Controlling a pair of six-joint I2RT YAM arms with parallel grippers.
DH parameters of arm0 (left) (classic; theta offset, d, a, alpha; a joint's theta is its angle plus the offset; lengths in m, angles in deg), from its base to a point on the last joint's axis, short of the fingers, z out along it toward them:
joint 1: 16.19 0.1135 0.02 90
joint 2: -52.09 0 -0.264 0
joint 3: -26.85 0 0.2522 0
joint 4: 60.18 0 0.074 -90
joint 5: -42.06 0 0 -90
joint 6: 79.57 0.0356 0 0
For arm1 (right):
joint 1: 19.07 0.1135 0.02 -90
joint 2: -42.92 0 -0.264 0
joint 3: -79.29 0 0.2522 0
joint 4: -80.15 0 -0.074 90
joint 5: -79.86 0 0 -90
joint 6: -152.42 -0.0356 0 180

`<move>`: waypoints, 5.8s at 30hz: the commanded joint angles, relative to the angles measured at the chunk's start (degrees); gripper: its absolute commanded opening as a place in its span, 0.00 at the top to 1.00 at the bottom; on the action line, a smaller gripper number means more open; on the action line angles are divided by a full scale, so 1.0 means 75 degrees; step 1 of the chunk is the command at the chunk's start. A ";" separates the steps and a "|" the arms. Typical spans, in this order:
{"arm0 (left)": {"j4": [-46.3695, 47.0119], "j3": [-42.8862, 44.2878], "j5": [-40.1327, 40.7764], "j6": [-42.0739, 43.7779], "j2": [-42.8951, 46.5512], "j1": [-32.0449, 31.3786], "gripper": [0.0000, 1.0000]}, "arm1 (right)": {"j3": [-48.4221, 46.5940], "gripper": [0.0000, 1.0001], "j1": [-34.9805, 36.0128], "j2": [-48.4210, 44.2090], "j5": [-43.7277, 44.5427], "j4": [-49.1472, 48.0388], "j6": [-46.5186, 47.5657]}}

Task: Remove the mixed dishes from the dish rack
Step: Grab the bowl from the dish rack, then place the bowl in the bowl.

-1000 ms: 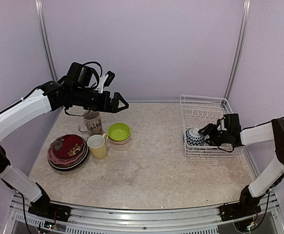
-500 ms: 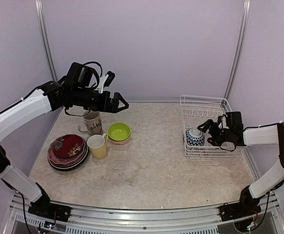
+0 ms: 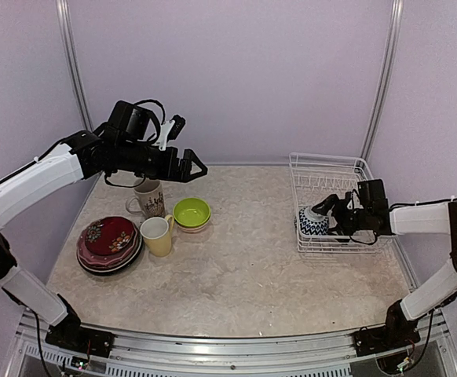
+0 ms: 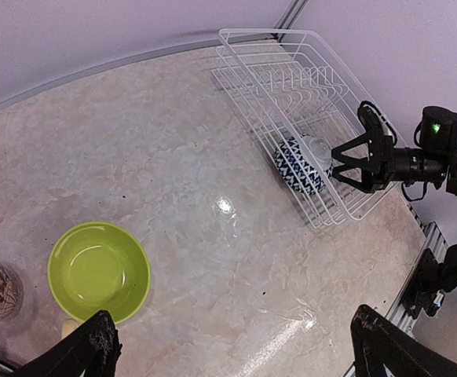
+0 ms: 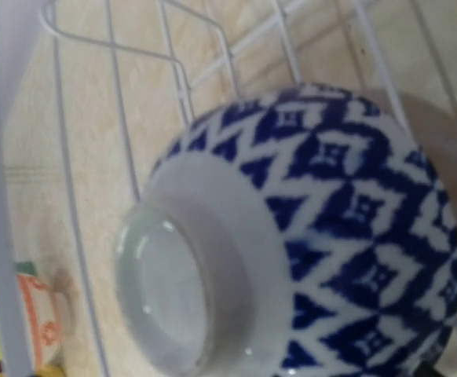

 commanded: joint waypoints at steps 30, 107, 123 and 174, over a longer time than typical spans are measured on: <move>-0.0157 0.0063 -0.0022 -0.0001 -0.0052 -0.0124 0.01 | -0.0163 0.00 0.0354 0.1997 0.1168 -0.1124 -0.2105; -0.0262 0.0134 -0.0069 -0.0113 -0.0098 -0.0195 0.01 | -0.0624 1.00 0.0266 0.1425 -0.0118 -0.4797 0.0174; 0.0211 -0.0300 0.0888 -0.0106 0.0616 -0.0139 0.01 | -0.3715 1.00 0.2574 -0.0558 0.2320 0.2043 0.5497; 0.2345 -0.2315 0.2375 -0.0373 0.3079 0.1888 0.01 | -1.0618 0.16 0.6164 0.5210 0.4498 0.4823 0.7953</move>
